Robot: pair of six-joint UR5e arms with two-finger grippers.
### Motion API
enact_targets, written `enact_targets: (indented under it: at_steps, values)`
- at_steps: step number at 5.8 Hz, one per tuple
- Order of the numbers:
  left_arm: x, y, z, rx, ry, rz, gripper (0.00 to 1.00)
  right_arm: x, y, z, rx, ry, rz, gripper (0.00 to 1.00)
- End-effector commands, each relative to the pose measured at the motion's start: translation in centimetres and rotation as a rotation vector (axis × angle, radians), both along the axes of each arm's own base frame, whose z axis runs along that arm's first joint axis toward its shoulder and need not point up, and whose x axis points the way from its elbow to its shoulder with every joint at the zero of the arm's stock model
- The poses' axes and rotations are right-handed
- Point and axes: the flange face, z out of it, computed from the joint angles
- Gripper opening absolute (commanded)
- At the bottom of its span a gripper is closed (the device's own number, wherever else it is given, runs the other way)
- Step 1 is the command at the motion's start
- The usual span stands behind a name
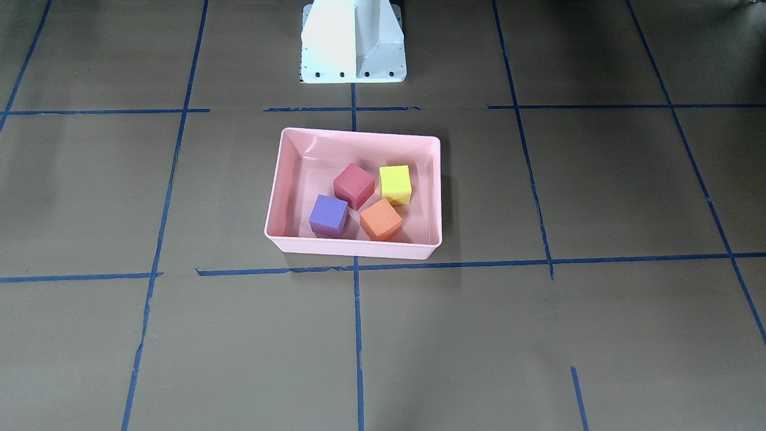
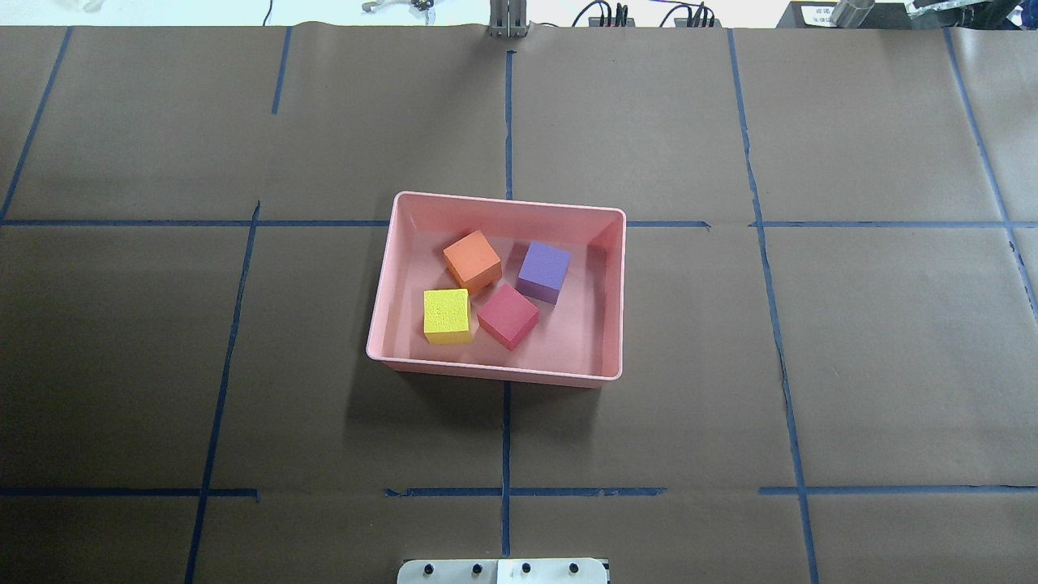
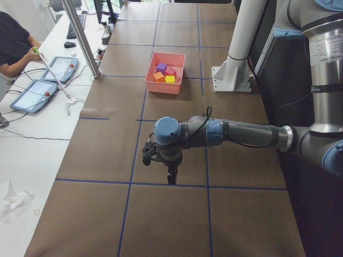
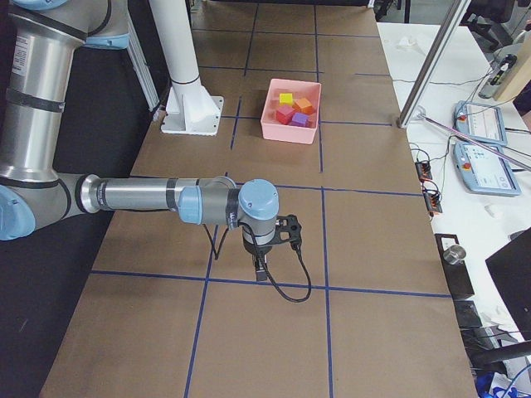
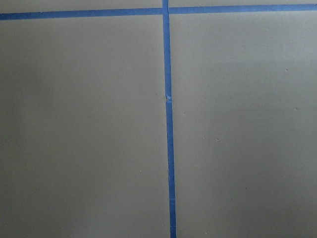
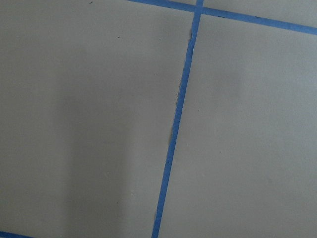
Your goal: Place blocks into pink bin with both arms
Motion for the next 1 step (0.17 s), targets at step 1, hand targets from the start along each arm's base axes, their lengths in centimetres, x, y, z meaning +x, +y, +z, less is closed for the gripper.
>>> enact_targets:
  at_steps: [1]
  values:
    - [-0.05, -0.04, -0.47, 0.011, -0.002, 0.000, 1.00, 0.02, 0.30, 0.04, -0.024, -0.004, 0.027, 1.00]
